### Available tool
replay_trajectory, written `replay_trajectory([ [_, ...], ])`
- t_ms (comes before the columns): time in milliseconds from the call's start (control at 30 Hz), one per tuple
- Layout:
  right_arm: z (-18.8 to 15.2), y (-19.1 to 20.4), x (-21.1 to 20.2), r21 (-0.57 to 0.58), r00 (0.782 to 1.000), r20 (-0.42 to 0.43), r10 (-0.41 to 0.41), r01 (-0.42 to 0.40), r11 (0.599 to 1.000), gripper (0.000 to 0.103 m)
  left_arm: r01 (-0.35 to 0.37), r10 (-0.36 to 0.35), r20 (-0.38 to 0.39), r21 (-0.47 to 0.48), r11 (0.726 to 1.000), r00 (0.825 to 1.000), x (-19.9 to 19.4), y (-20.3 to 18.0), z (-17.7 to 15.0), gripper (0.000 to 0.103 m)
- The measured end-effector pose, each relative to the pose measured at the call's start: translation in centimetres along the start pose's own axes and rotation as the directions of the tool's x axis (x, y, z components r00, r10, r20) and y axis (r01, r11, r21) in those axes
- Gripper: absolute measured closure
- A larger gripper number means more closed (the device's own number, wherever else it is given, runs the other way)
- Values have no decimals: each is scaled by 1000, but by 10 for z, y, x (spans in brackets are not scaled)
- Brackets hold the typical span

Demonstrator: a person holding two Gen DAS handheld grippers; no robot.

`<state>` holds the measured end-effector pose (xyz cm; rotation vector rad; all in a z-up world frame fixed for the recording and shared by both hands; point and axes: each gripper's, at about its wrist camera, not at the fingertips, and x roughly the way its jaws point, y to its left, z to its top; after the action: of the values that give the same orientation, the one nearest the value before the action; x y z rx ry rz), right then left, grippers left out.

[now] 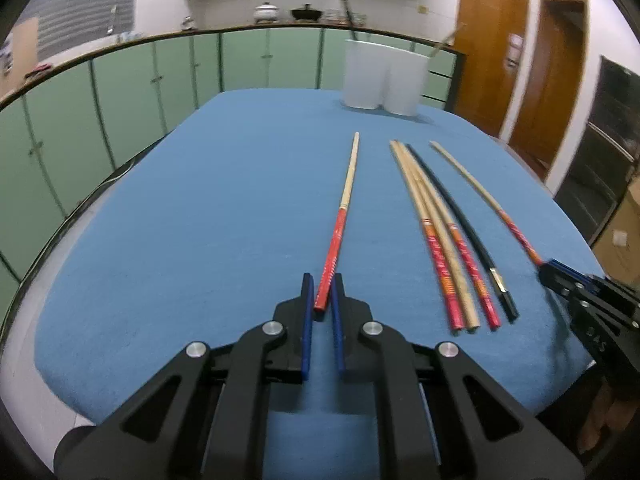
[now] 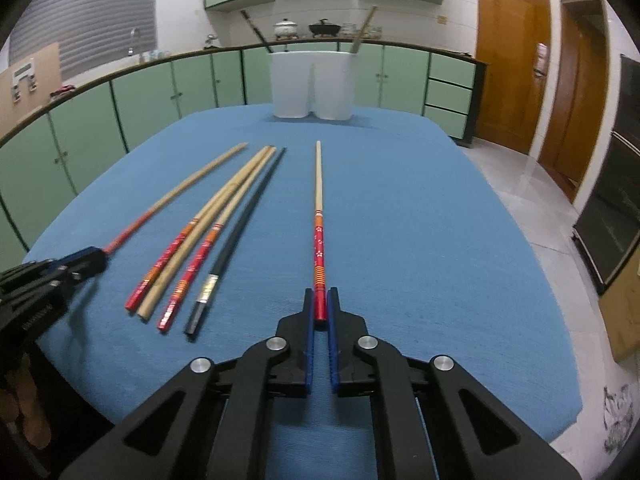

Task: Organize utensils
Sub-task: 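Grasp a red-patterned chopstick with the left tool while the right tool grasps another, then carry the red-patterned chopsticks in both tools up to the white holder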

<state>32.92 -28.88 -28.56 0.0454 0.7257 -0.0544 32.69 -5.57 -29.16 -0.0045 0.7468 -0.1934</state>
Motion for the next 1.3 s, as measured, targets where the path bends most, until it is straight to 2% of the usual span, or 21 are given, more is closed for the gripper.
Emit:
replay_trajectory([
  [133, 0, -1, 0, -7, 1000, -6, 13, -13, 1000, 97, 0, 0, -5, 4, 1000, 1000, 0, 1, 1, 93],
  [167, 0, -1, -1, -9, 1000, -7, 18, -18, 1000, 96, 6, -6, -6, 6, 1000, 1000, 0, 1, 1, 91],
  [233, -2, -2, -3, -11, 1000, -8, 26, -26, 1000, 96, 30, -30, -8, 14, 999, 1000, 0, -1, 2, 80],
  [333, -4, 0, -5, -26, 1000, -5, 25, -25, 999, 96, 47, -47, -8, 28, 998, 999, 0, -4, 2, 78],
  [400, -3, 1, -4, -33, 1000, -6, 31, -31, 999, 96, 58, -57, -10, 31, 998, 998, 2, -4, 2, 79],
  [467, -2, 1, -3, -35, 999, -6, 34, -34, 999, 96, 70, -70, -13, 32, 997, 997, 2, -2, 1, 89],
  [500, -1, 2, -2, -35, 999, -6, 36, -36, 999, 97, 81, -80, -18, 31, 996, 997, 3, -1, 1, 98],
  [633, 0, 1, -8, -29, 999, -1, 48, -48, 998, 97, 99, -99, -17, 31, 995, 995, -1, -2, 1, 98],
  [933, 22, -2, -50, 3, 994, 78, 72, -72, 997, 97, 116, -116, 26, 5, 993, 993, -37, -5, 25, 98],
  [1100, 51, -7, -76, 23, 987, 137, 82, -86, 996, 97, 124, -126, 69, 32, 992, 990, -59, -12, 45, 98],
  [1300, 88, -8, -99, -7, 980, 176, 93, -93, 996, 97, 115, -126, 144, 83, 990, 982, -88, -17, 78, 98],
])
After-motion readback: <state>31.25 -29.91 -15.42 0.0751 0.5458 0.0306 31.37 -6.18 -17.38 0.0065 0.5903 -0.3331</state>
